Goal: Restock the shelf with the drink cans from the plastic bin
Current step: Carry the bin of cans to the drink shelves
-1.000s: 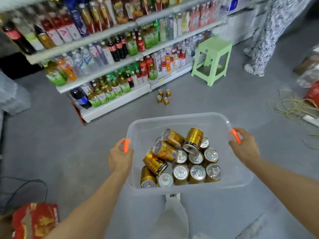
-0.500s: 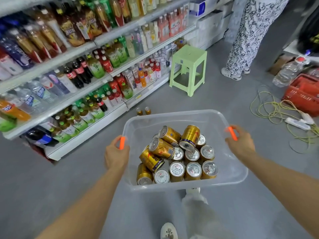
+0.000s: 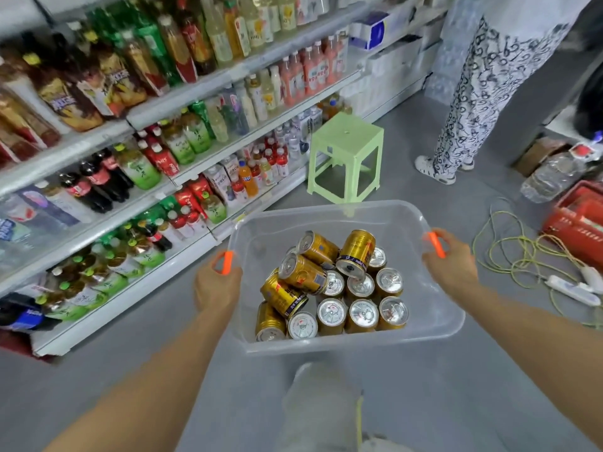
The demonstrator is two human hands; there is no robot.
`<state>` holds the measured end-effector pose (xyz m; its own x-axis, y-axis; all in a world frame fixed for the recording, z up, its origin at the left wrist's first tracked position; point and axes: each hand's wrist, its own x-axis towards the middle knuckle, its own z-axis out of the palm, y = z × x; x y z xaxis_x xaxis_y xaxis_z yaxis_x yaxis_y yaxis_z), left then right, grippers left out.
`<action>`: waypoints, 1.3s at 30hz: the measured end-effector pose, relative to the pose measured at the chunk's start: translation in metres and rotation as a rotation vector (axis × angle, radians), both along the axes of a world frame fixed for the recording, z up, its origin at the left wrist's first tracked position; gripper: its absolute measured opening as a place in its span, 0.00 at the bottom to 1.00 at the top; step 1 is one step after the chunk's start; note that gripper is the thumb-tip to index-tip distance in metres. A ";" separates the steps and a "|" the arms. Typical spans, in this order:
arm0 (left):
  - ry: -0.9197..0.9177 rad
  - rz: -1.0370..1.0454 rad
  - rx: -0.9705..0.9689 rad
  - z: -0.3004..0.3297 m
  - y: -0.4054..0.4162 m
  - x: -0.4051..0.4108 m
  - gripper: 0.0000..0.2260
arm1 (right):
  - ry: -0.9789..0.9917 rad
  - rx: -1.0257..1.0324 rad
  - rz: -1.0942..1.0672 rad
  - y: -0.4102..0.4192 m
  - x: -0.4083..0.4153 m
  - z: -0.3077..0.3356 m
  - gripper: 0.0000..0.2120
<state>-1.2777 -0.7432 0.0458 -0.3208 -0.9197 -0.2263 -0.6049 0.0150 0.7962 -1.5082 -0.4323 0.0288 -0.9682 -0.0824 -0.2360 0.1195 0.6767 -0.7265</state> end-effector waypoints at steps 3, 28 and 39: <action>-0.012 -0.027 0.006 -0.003 -0.014 -0.055 0.20 | 0.010 -0.017 -0.011 -0.011 -0.053 -0.004 0.22; -0.042 0.149 0.046 -0.031 -0.073 -0.486 0.23 | 0.035 -0.048 0.223 -0.116 -0.532 -0.015 0.18; -0.023 0.413 0.120 -0.044 -0.061 -0.624 0.21 | 0.055 0.081 0.487 -0.182 -0.721 -0.015 0.17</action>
